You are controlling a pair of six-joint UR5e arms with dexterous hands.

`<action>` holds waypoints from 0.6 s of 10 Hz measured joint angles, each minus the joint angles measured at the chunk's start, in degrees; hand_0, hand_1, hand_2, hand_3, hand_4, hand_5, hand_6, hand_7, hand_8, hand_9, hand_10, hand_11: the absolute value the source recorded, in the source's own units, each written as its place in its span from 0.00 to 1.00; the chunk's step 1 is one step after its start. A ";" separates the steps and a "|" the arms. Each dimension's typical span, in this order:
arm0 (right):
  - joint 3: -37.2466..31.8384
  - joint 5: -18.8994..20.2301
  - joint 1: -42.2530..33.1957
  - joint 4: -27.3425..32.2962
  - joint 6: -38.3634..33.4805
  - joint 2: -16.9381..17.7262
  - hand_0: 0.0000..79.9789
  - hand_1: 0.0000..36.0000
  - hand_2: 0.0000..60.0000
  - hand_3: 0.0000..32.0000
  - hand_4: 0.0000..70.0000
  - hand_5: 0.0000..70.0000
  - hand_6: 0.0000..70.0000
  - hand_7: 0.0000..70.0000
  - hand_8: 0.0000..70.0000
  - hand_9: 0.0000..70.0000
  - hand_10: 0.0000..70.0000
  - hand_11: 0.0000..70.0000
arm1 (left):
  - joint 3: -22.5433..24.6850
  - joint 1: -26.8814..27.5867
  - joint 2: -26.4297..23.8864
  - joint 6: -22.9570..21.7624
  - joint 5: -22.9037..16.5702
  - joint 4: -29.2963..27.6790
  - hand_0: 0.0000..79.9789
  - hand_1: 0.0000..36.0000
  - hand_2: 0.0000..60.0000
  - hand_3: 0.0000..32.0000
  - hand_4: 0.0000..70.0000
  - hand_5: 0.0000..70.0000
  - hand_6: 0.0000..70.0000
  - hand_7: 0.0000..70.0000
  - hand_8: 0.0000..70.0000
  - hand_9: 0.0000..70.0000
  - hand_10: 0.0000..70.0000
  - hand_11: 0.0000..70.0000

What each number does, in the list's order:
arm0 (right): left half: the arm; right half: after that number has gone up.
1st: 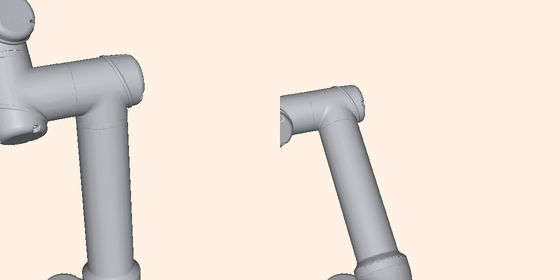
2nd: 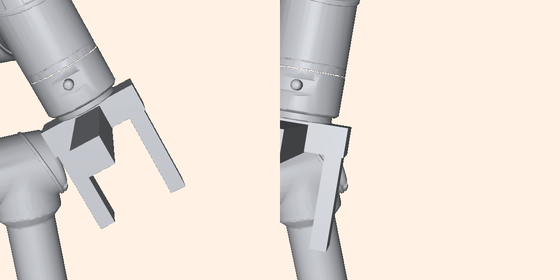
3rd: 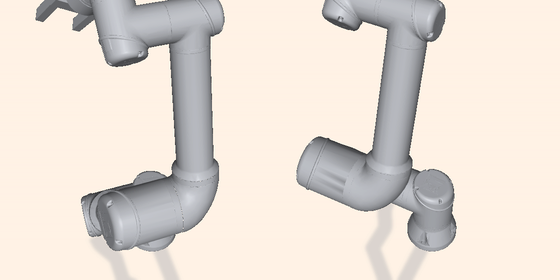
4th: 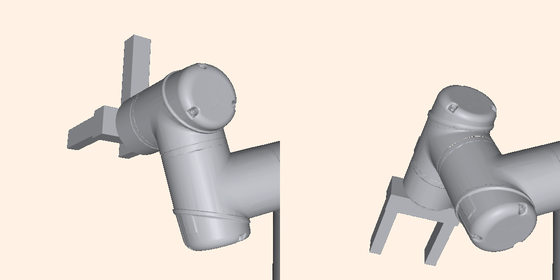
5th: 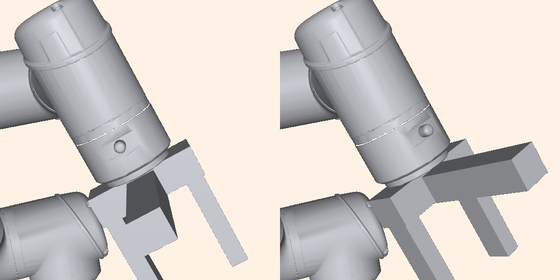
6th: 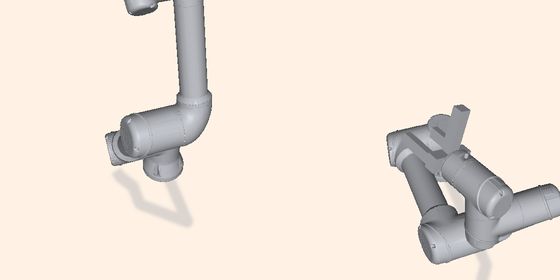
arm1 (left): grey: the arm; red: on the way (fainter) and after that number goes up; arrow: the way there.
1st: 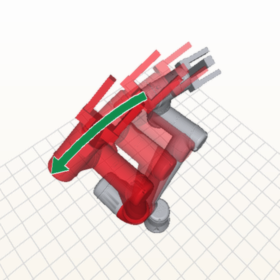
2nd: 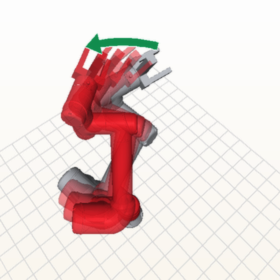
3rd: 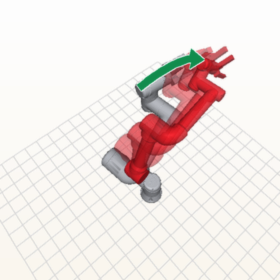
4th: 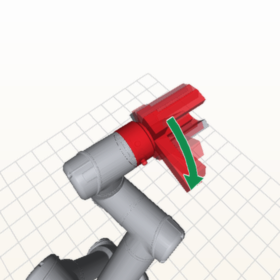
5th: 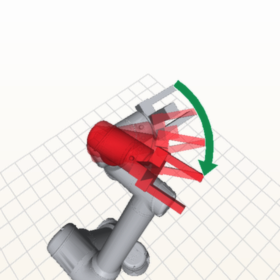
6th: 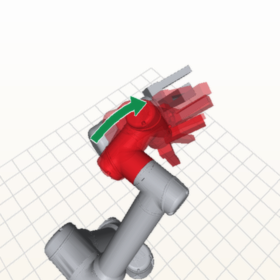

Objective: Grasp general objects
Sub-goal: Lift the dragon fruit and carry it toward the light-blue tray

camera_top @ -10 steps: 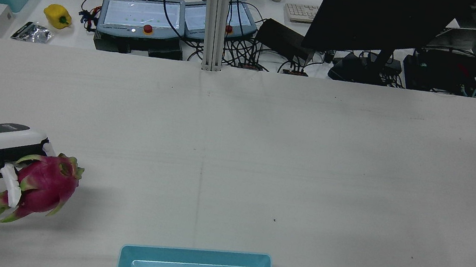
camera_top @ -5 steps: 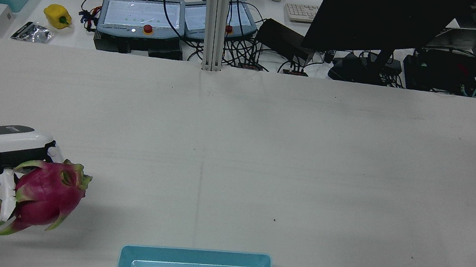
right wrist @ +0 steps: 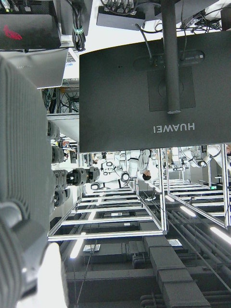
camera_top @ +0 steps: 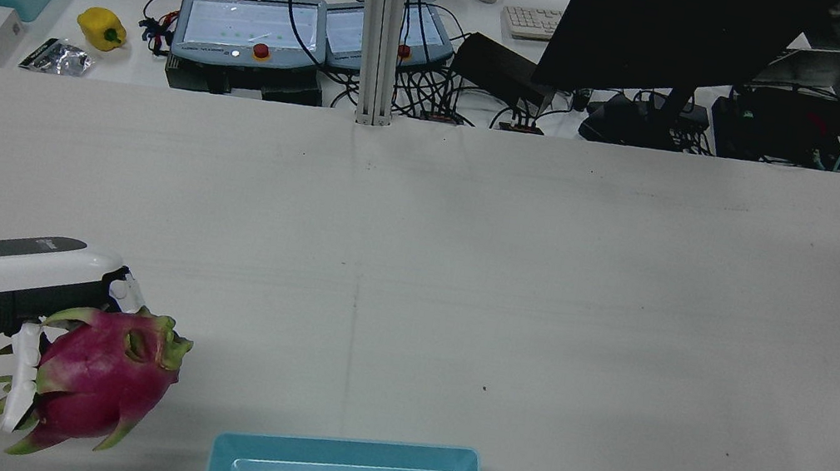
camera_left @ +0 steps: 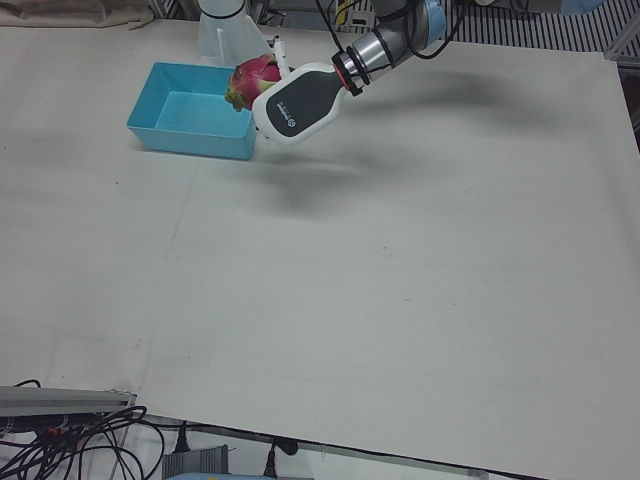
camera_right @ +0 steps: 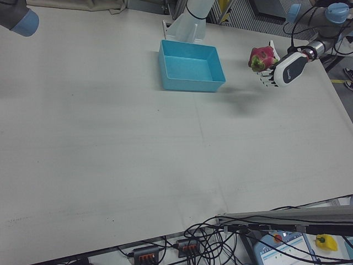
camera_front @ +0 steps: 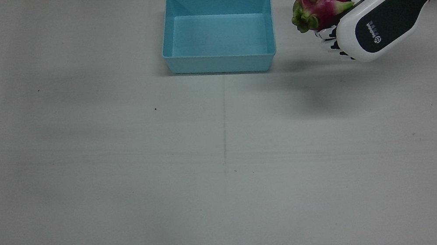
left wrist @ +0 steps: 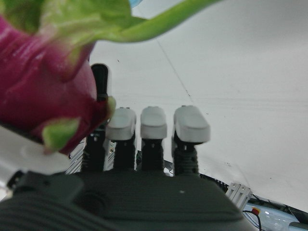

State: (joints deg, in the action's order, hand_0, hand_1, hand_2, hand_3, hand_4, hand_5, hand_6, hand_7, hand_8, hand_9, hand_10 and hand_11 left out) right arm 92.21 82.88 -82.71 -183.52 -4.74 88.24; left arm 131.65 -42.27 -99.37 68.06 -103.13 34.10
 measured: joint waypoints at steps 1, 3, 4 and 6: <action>0.00 0.00 0.00 0.00 0.00 0.00 0.00 0.00 0.00 0.00 0.00 0.00 0.00 0.00 0.00 0.00 0.00 0.00 | 0.04 0.56 -0.67 0.05 0.10 0.41 0.21 0.00 0.00 0.00 1.00 0.43 1.00 1.00 1.00 1.00 1.00 1.00; 0.00 0.00 0.00 0.00 0.00 0.00 0.00 0.00 0.00 0.00 0.00 0.00 0.00 0.00 0.00 0.00 0.00 0.00 | -0.27 1.84 -2.00 0.25 0.91 1.57 0.22 0.00 0.00 0.00 1.00 0.43 1.00 1.00 1.00 1.00 1.00 1.00; 0.00 0.00 0.00 0.00 0.00 0.00 0.00 0.00 0.00 0.00 0.00 0.00 0.00 0.00 0.00 0.00 0.00 0.00 | -0.45 2.73 -2.80 0.33 1.40 2.23 0.22 0.00 0.00 0.00 1.00 0.43 1.00 1.00 1.00 1.00 1.00 1.00; -0.01 0.00 0.00 0.00 0.00 0.00 0.00 0.00 0.00 0.00 0.00 0.00 0.00 0.00 0.00 0.00 0.00 0.00 | -0.66 4.85 -6.29 0.60 2.70 4.90 0.22 0.00 0.00 0.00 1.00 0.43 1.00 1.00 1.00 1.00 1.00 1.00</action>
State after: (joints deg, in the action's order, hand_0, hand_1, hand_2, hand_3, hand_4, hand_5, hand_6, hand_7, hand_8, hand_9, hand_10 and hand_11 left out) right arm 92.20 82.88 -82.71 -183.51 -4.75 88.24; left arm 131.00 -37.43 -105.66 68.66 -100.43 39.00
